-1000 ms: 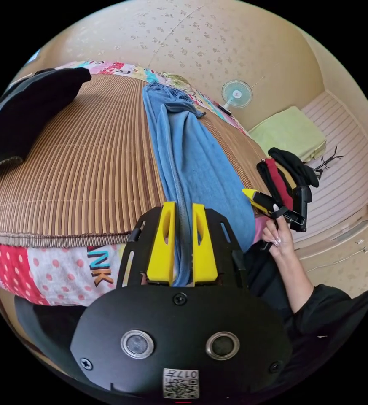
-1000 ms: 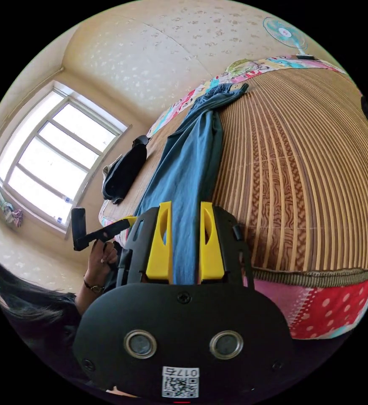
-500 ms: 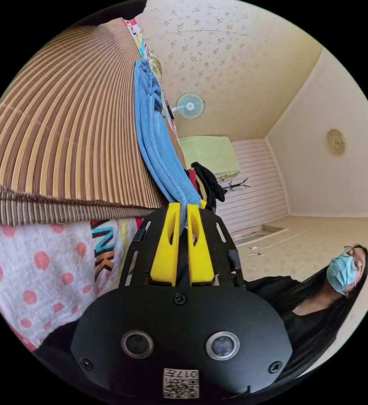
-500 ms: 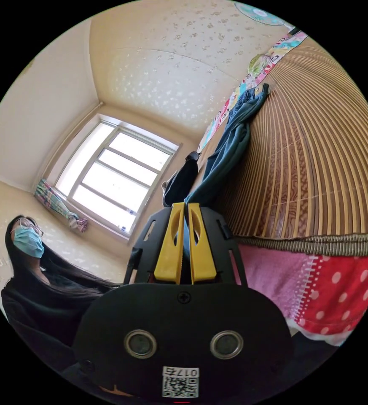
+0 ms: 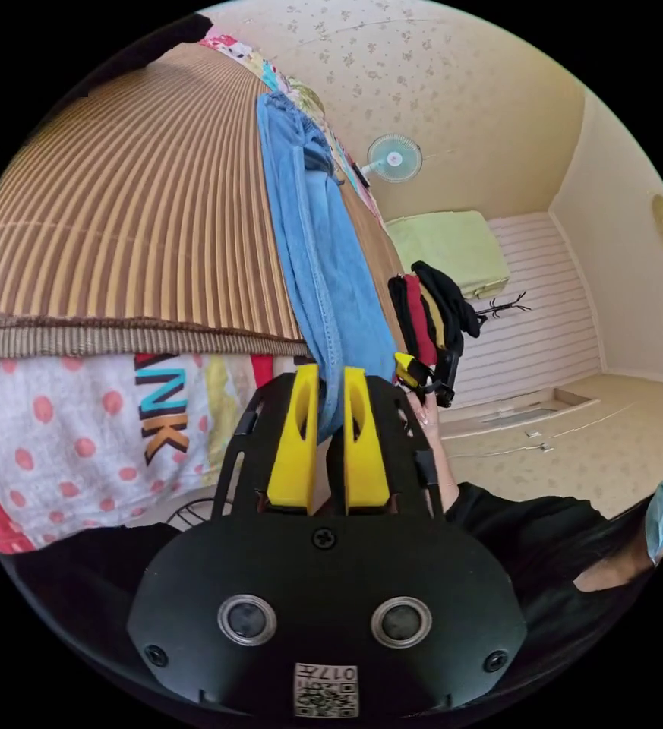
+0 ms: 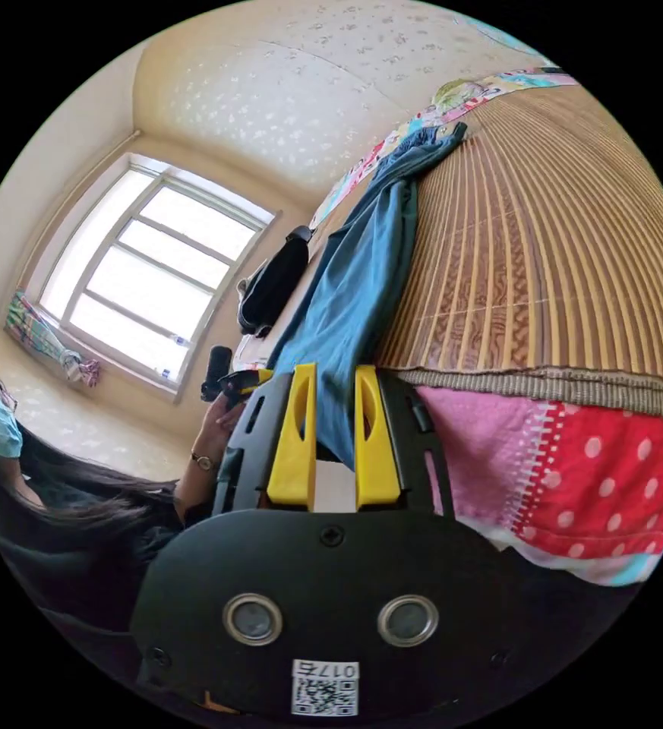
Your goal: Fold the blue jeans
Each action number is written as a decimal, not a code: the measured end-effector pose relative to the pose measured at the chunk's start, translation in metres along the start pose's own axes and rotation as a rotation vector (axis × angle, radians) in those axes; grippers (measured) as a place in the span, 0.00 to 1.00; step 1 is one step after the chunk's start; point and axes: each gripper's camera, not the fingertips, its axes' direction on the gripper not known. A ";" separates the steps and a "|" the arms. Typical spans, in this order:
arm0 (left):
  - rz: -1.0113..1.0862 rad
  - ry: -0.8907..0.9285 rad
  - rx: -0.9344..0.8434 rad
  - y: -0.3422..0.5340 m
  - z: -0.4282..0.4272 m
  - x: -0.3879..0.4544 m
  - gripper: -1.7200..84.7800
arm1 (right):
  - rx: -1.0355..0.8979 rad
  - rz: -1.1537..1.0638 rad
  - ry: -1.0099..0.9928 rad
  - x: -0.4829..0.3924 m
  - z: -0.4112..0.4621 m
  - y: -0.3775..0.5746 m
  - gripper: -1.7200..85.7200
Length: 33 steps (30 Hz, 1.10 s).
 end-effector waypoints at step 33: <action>0.751 0.558 0.378 0.129 -0.159 0.278 0.02 | 0.401 -0.680 -0.534 -0.289 -0.219 0.014 0.04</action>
